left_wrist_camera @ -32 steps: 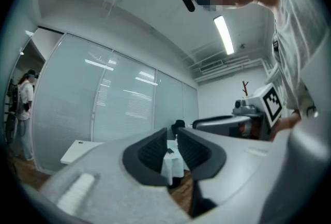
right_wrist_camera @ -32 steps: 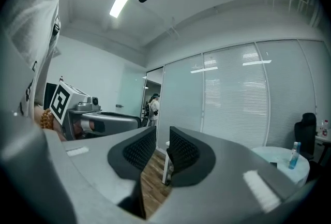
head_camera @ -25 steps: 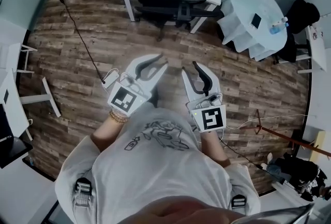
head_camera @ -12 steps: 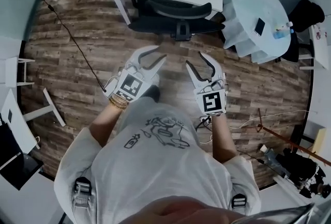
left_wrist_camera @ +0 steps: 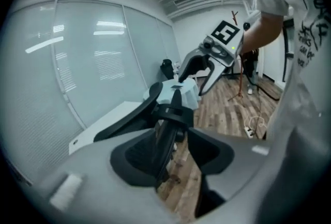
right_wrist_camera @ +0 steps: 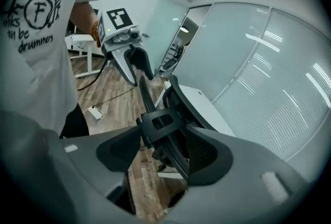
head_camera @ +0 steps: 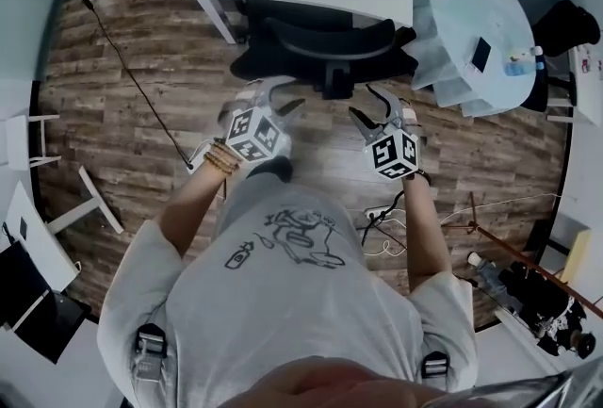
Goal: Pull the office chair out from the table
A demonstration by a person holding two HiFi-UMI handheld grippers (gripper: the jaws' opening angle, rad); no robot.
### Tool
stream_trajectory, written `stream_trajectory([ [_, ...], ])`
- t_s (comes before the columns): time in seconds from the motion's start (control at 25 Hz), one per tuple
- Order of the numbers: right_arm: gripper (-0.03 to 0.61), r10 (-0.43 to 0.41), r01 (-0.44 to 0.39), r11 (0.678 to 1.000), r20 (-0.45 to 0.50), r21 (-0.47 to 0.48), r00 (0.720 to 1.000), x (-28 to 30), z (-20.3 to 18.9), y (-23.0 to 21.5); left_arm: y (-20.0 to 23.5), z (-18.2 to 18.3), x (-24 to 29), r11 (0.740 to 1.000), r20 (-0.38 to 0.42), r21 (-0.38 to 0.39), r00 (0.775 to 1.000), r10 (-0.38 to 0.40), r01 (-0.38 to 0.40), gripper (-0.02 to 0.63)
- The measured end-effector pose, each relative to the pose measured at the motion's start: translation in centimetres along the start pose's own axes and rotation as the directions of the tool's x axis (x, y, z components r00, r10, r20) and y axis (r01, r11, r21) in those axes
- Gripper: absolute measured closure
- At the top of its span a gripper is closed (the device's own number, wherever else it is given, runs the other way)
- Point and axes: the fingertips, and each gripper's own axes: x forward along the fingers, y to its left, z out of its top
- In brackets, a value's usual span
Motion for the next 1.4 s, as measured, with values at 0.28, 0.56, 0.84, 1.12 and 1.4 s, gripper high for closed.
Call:
stream_trajectory([
  [0.28, 0.293, 0.084, -0.12, 0.977, -0.201, -0.175, 0.976, 6.7, -5.6, -1.9, 1.3, -3.4, 5.0, 0.983, -0.179, 0.129, 0.978, -0.103, 0.128, 0.403],
  [0.56, 0.344, 0.181, -0.237, 0.95, -0.261, -0.204, 0.948, 10.2, -7.7, -0.8, 1.3, -6.3, 7.0, 0.963, -0.297, 0.196, 0.947, -0.124, 0.187, 0.514],
  [0.84, 0.417, 0.163, -0.256, 0.918, -0.299, -0.304, 0.94, 10.2, -7.9, -0.1, 0.7, -6.9, 6.5, 0.967, -0.303, 0.181, 0.945, -0.12, 0.181, 0.528],
  [1.12, 0.482, 0.128, -0.221, 0.925, -0.292, -0.309, 0.948, 10.0, -6.7, 1.1, 0.4, -8.0, 5.2, 0.966, -0.354, 0.192, 0.931, -0.094, 0.171, 0.528],
  [1.4, 0.485, 0.161, -0.232, 0.93, -0.25, -0.285, 0.955, 8.6, -5.2, 5.4, -1.9, -9.6, 2.4, 0.966, -0.403, 0.177, 0.909, -0.106, 0.191, 0.522],
])
